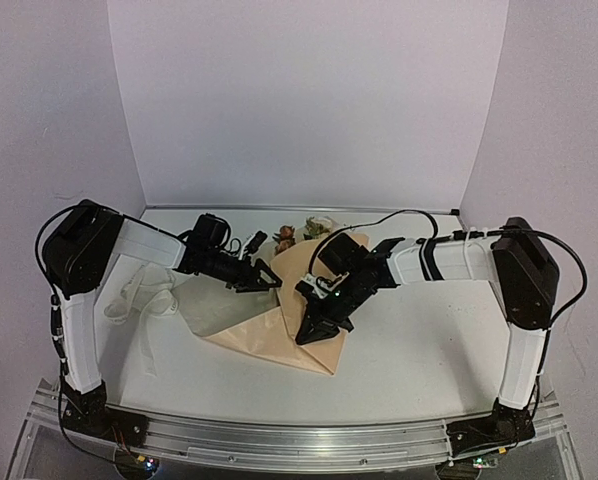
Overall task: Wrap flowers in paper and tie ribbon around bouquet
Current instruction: Press the fold line on the 2/3-folded wrapping paper.
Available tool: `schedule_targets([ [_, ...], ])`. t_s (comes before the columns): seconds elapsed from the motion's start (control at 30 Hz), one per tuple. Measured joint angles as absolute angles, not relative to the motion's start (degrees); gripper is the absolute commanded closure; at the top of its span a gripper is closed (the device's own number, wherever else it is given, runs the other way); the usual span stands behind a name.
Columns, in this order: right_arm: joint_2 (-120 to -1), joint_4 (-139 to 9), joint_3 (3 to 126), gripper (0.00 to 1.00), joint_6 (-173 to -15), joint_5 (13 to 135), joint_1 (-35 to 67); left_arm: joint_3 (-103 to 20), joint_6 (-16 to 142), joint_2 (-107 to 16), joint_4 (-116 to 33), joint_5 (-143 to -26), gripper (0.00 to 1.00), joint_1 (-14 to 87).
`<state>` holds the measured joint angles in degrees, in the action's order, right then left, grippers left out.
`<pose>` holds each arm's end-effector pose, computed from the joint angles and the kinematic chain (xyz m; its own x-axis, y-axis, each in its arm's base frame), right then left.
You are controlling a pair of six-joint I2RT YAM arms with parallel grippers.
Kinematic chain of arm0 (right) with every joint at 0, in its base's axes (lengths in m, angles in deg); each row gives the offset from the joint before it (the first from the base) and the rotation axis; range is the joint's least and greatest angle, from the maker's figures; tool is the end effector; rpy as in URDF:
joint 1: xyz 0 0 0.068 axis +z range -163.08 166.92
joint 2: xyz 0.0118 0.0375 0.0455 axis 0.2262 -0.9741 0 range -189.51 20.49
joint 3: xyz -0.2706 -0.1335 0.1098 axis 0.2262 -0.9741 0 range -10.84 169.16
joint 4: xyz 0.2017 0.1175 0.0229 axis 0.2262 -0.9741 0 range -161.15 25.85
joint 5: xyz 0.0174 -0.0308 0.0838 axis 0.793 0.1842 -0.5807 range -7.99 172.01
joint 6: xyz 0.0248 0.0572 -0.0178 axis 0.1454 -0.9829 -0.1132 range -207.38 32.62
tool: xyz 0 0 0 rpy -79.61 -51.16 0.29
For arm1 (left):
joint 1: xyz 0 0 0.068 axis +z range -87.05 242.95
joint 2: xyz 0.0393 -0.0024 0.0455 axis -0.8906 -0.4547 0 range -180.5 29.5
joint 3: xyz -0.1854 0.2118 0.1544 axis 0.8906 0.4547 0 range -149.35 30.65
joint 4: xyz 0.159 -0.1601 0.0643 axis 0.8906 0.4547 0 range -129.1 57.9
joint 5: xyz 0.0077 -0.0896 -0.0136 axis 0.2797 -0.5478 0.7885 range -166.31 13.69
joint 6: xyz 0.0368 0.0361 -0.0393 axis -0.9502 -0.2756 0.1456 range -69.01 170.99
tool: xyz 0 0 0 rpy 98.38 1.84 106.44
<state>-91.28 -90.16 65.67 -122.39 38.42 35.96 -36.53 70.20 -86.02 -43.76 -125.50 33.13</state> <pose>0.2363 0.3253 0.2319 -0.9093 -0.4134 -0.0470 -0.2961 0.5638 0.7710 0.3462 -0.2427 0.2009 -0.8291 0.2272 -0.5108 0.5581 0.3914 -0.7317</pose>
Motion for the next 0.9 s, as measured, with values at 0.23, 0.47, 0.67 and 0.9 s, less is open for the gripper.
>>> schedule_targets([
  [0.23,-91.5,-89.9,65.8,1.0,-121.8,33.7,34.5,-39.6,70.5,-89.2,-43.7,-126.2,0.31,33.4],
  [0.47,-93.6,-89.9,67.2,1.0,-121.8,29.2,32.9,-42.6,70.3,-93.0,-43.6,-128.4,0.41,33.4],
  [0.67,-94.2,-90.6,68.2,1.0,-121.5,27.4,31.9,-44.4,69.9,-94.7,-43.6,-129.4,0.56,33.4],
  [0.9,-94.9,-92.2,69.6,1.0,-120.1,25.4,31.5,-46.2,68.9,-95.5,-43.6,-131.0,0.43,33.4],
])
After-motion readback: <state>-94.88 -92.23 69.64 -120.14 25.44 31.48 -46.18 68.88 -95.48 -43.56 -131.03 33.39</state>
